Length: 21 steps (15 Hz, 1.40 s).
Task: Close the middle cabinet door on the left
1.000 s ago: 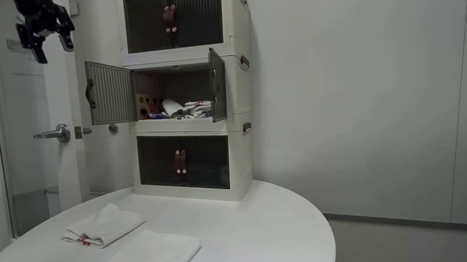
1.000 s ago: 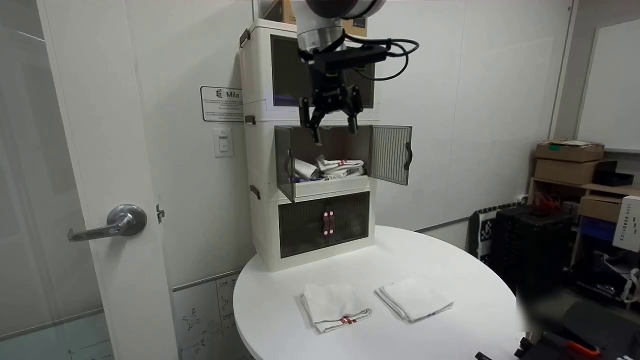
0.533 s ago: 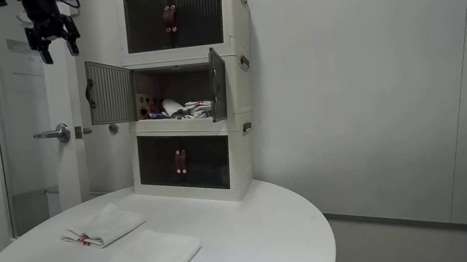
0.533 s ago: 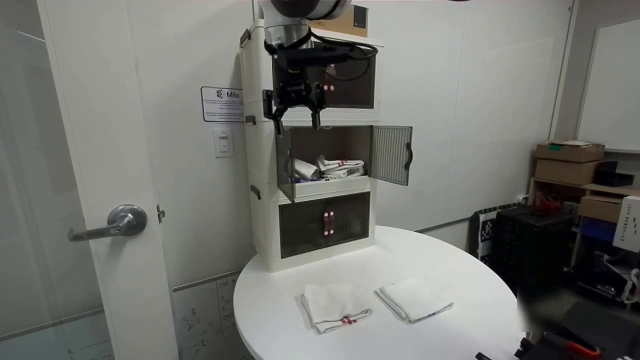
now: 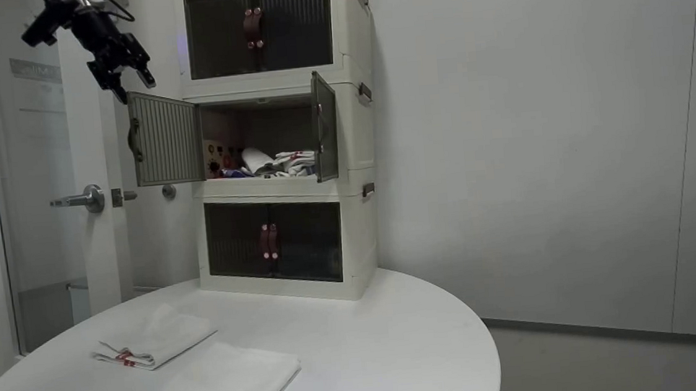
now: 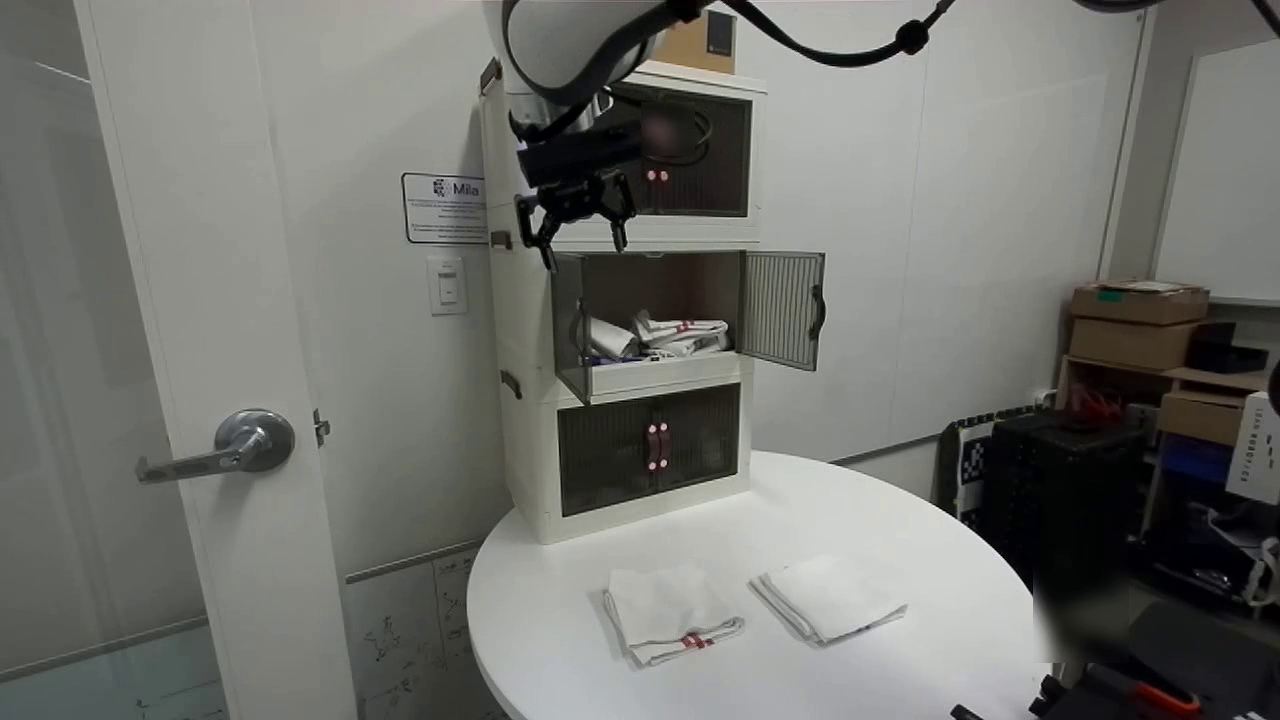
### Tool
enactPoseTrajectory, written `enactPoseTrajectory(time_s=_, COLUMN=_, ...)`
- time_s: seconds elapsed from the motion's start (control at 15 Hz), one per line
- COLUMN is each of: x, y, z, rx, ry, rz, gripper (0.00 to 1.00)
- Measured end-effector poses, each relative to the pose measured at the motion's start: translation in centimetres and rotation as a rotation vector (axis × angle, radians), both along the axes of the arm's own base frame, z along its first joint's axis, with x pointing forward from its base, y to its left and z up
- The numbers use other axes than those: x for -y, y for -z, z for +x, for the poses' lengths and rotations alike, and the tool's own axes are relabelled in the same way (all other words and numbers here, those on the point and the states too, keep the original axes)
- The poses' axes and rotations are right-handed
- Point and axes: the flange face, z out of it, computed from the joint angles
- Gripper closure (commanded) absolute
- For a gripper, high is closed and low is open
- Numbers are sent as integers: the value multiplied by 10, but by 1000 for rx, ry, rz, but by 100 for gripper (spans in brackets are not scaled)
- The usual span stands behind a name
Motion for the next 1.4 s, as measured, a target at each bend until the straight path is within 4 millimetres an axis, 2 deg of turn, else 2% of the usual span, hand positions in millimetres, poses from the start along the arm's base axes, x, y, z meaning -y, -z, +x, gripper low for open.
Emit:
enactPoseTrajectory(time_s=0.4, x=19, y=17, z=16, rx=22, ry=223, rz=-153, gripper=0)
enactPoseTrajectory(time_s=0.8, x=36, y=11, z=15, rx=66, ry=481, rz=-225, gripper=0)
enactPoseTrajectory(time_s=1.07, x=35, y=-2, z=24, rx=59, ry=440, rz=-56, gripper=0)
enactPoseTrajectory(time_s=1.2, x=43, y=-9, z=37, rx=77, ry=368, rz=22, gripper=0)
enactPoseTrajectory(time_s=1.4, x=67, y=-14, z=57, rx=92, ry=247, rz=104, gripper=0)
